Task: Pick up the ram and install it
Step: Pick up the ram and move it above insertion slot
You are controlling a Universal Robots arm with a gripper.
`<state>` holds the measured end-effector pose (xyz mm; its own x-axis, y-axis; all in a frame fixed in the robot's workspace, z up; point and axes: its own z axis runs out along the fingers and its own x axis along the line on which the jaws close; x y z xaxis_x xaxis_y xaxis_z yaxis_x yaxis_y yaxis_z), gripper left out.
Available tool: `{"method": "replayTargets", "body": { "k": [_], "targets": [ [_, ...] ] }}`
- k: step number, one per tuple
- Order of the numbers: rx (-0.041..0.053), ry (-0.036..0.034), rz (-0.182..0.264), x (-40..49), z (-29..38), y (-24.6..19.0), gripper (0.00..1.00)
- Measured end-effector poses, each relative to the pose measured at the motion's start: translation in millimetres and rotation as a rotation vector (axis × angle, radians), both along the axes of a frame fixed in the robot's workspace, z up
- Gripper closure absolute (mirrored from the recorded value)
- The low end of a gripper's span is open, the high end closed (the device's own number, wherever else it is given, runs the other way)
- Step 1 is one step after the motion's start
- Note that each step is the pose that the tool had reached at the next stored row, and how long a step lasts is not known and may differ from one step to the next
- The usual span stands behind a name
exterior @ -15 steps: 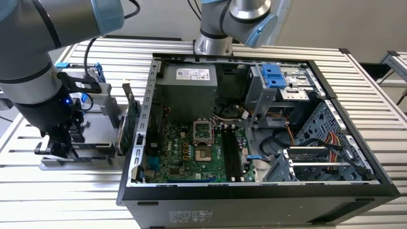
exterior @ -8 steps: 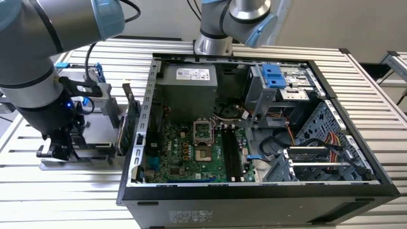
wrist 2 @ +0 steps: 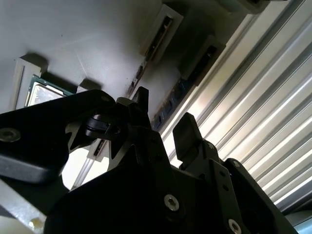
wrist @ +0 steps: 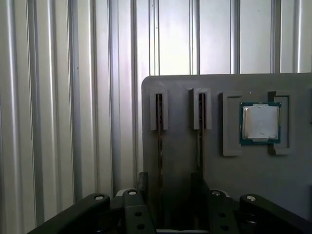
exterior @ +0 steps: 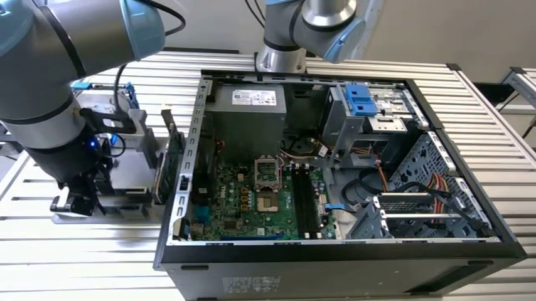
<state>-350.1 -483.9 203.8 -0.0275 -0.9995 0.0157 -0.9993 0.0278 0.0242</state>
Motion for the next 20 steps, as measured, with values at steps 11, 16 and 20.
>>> {"method": "replayTargets", "body": {
  "k": [11,16,20],
  "targets": [
    [0.0001,-0.0001,-0.005,0.0,-7.8,-6.8,0.0],
    [0.0,0.0001,-0.005,0.0,-8.0,-6.8,0.0],
    [0.002,0.0,-0.004,0.0,-8.2,-7.1,0.0]
  ]
}}
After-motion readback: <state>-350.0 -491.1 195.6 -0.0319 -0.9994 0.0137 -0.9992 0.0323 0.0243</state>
